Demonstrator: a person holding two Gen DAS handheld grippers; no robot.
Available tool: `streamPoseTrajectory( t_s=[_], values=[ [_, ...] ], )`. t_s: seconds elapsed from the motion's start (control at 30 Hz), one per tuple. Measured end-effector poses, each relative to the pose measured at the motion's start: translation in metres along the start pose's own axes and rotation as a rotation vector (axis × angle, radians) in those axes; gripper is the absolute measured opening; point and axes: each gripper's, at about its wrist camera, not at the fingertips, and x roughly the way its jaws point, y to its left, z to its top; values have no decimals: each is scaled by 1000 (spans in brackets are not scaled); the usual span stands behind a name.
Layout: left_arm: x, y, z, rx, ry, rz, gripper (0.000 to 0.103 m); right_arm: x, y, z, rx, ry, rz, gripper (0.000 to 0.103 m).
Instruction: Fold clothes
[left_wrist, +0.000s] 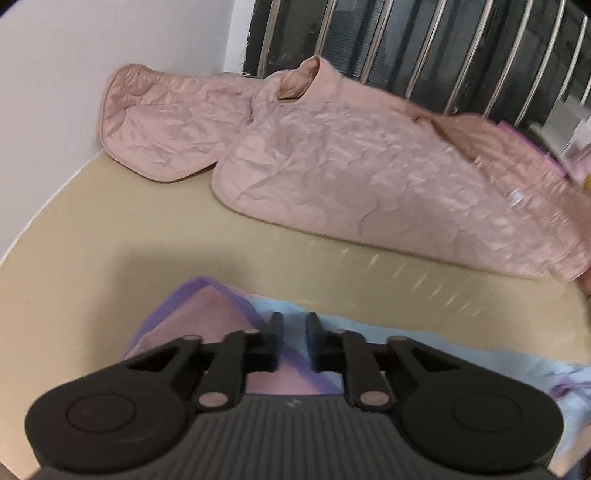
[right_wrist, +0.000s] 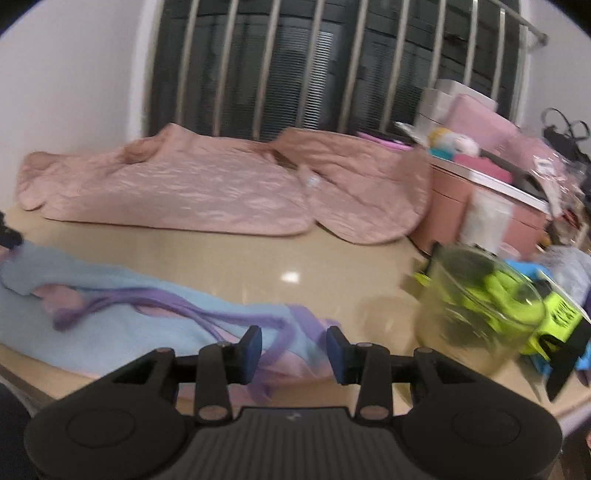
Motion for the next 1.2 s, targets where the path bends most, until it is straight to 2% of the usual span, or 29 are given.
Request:
streamPoseTrajectory(
  t_s=[0.07, 0.17, 0.23, 0.27, 0.3, 0.33, 0.37, 0.43, 0.5, 0.7, 0.77, 0.8, 0.83, 0.87, 0.9, 1.0, 1.07, 1.2],
  values=[
    [0, -7, -6, 88, -30, 60, 9, -1, -5, -5, 5, -6, -7, 47],
    [-5, -12, -7, 110, -43, 103, 14, -1, -14, -7, 67, -1, 31, 47],
    [-13, -12, -5, 67, -63, 106, 20, -1, -21, -7, 125, 5, 73, 49],
    [-20, -14, -4, 43, -79, 95, 21, -1, -27, -6, 173, 7, 112, 50],
    [-27, -18, -3, 29, -90, 64, 27, -1, -32, -7, 229, 10, 151, 53],
    [-33, -23, -2, 17, -98, 28, 36, 0, -37, -7, 287, 14, 180, 55],
    [-38, -31, -3, 12, -98, -32, 40, 1, -41, -9, 337, 18, 195, 56],
    [-42, -49, -6, 25, -87, -131, 48, 5, -42, -11, 390, 27, 191, 57],
    [-39, -68, -13, 61, -55, -193, 49, 9, -34, -11, 363, 26, 162, 57],
    [-22, -97, -38, 164, 24, -153, 49, 20, -11, -13, 284, 22, 73, 57],
    [-22, -98, -43, 198, 13, -127, 50, 24, -3, -13, 257, 21, 44, 48],
    [-23, -99, -46, 213, 15, -113, 55, 26, 1, -13, 244, 21, 29, 29],
    [-22, -99, -48, 221, 17, -107, 59, 28, 5, -14, 231, 20, 14, 18],
    [-23, -98, -50, 231, 10, -106, 60, 30, 9, -14, 217, 19, -1, 16],
    [-23, -98, -52, 241, 4, -105, 62, 32, 13, -14, 204, 19, -15, 8],
    [-23, -96, -53, 233, -2, -108, 65, 28, 17, -7, 190, -8, -30, 6],
    [-22, -92, -51, 209, 4, -116, 65, 15, 25, 2, 133, -82, -41, 6],
    [-29, -69, -38, 72, 20, -167, 65, -12, 81, 18, -178, -229, -24, 6]
  ],
)
